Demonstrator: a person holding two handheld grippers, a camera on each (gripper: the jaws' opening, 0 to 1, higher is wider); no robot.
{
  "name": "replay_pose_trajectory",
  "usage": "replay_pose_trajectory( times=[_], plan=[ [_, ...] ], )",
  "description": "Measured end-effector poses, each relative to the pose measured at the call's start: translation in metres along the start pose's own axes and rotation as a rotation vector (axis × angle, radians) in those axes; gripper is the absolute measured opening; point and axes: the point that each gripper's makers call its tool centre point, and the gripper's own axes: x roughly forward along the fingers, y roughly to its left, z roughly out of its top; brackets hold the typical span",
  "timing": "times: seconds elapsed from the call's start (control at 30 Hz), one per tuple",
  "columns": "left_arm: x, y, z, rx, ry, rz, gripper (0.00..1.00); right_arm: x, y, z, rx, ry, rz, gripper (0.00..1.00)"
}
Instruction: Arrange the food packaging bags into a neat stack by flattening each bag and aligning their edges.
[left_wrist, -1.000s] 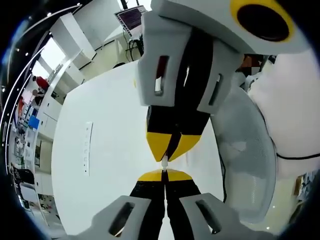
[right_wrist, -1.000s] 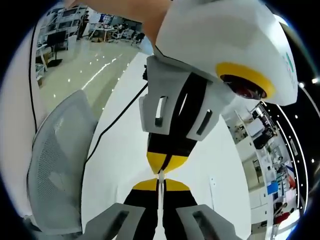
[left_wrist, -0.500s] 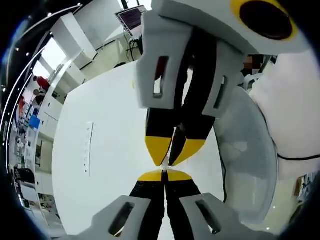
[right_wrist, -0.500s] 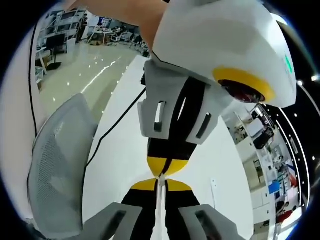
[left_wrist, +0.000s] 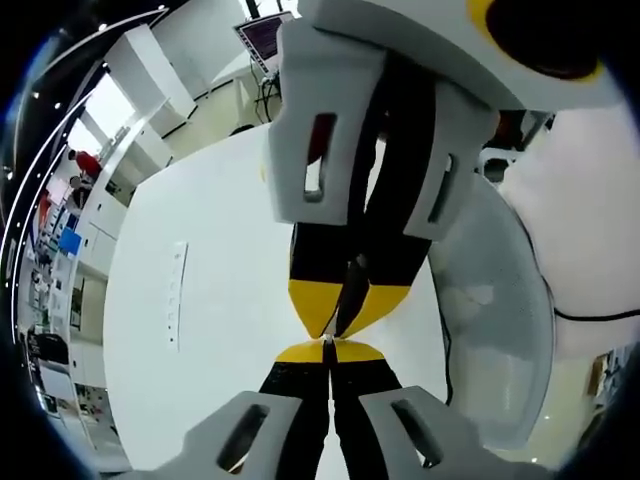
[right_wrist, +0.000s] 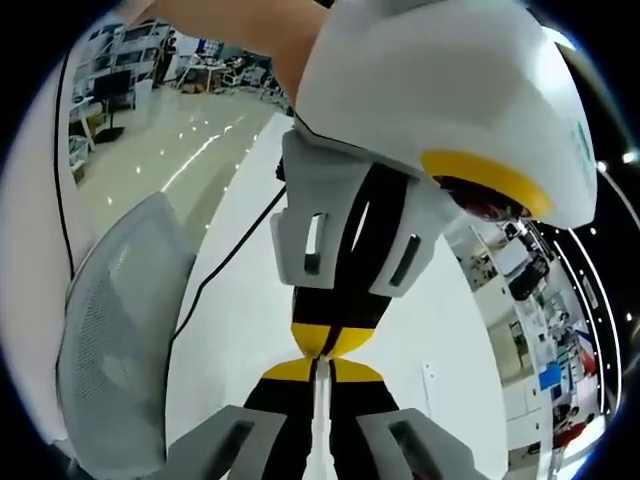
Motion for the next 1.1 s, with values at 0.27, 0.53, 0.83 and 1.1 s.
replay_pose_trajectory(
  times=[0.27, 0.53, 0.83, 1.1],
  plan=[
    [0.001, 0.0, -0.003, 0.0, 0.009, 0.001, 0.0, 0.0, 0.0, -0.003, -0.019, 0.023, 0.002, 0.0],
    [0.0, 0.003, -0.011, -0.012, 0.019, 0.006, 0.0, -0.004, 0.0, -0.01, -0.012, 0.029, -0.008, 0.0],
    [-0.001, 0.002, -0.009, -0.016, 0.011, 0.009, 0.0, -0.006, -0.001, -0.014, 0.002, 0.03, -0.006, 0.0],
    [0.0, 0.002, -0.007, -0.013, 0.006, 0.008, 0.0, -0.009, -0.001, -0.016, 0.004, 0.031, -0.009, 0.0]
  ],
)
